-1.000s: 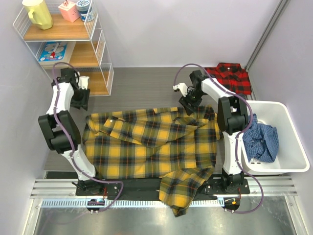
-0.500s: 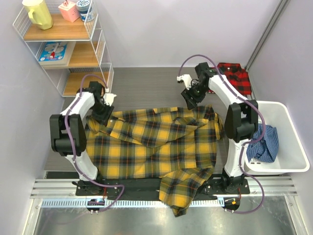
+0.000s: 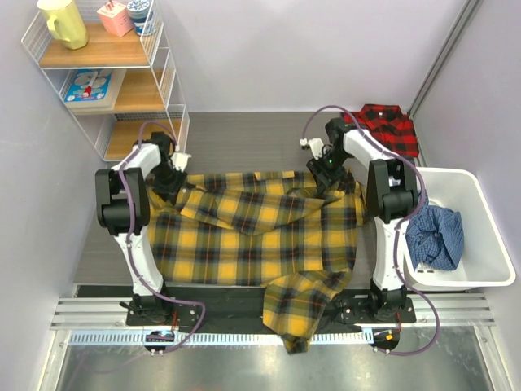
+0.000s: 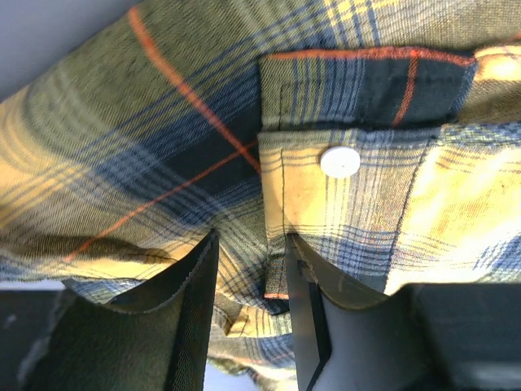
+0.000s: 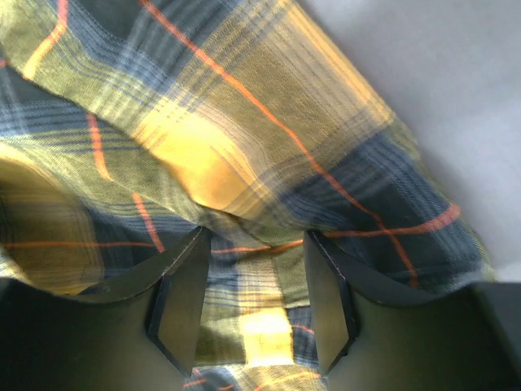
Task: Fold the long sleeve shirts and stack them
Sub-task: Fold the shirt
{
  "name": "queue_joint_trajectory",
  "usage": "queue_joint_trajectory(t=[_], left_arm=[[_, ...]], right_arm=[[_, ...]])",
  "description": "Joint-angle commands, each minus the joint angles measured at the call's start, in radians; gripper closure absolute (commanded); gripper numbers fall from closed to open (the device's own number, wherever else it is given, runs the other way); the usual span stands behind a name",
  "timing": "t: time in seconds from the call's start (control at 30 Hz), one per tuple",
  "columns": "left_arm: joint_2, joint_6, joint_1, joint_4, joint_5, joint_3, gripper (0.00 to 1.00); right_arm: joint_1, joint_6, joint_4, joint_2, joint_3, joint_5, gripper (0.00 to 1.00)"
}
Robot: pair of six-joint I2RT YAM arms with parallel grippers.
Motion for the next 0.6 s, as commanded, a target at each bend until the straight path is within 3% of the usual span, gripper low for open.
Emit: queue_joint_trajectory(t=[0.0,0.13,0.27,0.4,0.5,0.57], left_arm=[[0.100,0.020,0.037,0.118,0.045,0.183,0.60],[0.077,0.042,0.040,0.105,0.167,0.225,0.58],[-0.135,0.071,0.040,0.098,0.342,0.121,0.55],[-0.345,0.131,0.038,0.076,0.468,-0.025,0.48],[-0.484,0.218,0.038,-0.009,0.530,-0.116,0.46],[-0.559,0.307,0.038,-0.075,0.576,-0.197,0.44]], right_arm=[[-0.018,0.028,0.101,0.138,0.172,0.056,0.44],[-0.020,0.049,0.080,0.169,0.319,0.048,0.42],[-0.021,0.047,0.015,0.079,0.355,-0.051,0.35],[-0.020,0.009,-0.049,-0.114,0.232,-0.182,0.27],[-0.020,-0.054,-0.110,-0.295,0.057,-0.275,0.24],[-0.020,-0.181,-0.156,-0.451,-0.107,-0.315,0.21]])
